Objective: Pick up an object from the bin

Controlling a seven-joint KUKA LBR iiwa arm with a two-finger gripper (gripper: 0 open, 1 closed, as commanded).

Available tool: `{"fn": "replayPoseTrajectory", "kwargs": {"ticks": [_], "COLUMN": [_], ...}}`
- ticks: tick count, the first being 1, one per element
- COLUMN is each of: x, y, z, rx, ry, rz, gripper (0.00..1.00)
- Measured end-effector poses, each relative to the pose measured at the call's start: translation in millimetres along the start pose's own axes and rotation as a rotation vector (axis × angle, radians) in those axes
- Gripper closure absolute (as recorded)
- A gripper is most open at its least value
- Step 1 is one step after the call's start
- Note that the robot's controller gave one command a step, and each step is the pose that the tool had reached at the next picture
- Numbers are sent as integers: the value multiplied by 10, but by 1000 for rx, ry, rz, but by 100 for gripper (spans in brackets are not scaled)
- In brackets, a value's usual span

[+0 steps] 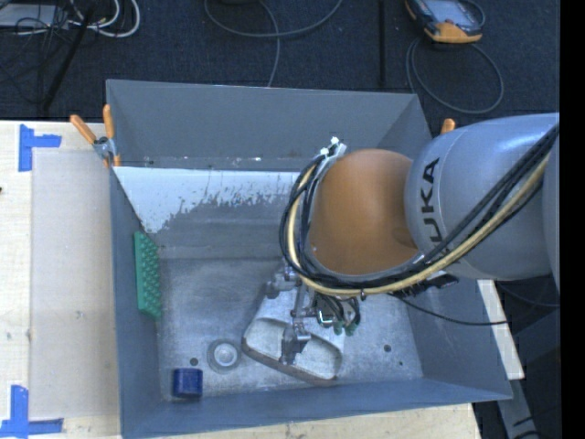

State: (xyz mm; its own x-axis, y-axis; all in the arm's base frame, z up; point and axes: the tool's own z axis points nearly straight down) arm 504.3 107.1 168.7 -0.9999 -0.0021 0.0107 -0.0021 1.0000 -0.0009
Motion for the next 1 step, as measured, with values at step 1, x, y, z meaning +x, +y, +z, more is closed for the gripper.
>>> {"fn": "replayPoseTrajectory", "kwargs": {"ticks": [1], "x": [-268], "y": [-198], "z": [982], "rx": [-6], "ry": [-22], "rz": [48], "gripper": [0]}}
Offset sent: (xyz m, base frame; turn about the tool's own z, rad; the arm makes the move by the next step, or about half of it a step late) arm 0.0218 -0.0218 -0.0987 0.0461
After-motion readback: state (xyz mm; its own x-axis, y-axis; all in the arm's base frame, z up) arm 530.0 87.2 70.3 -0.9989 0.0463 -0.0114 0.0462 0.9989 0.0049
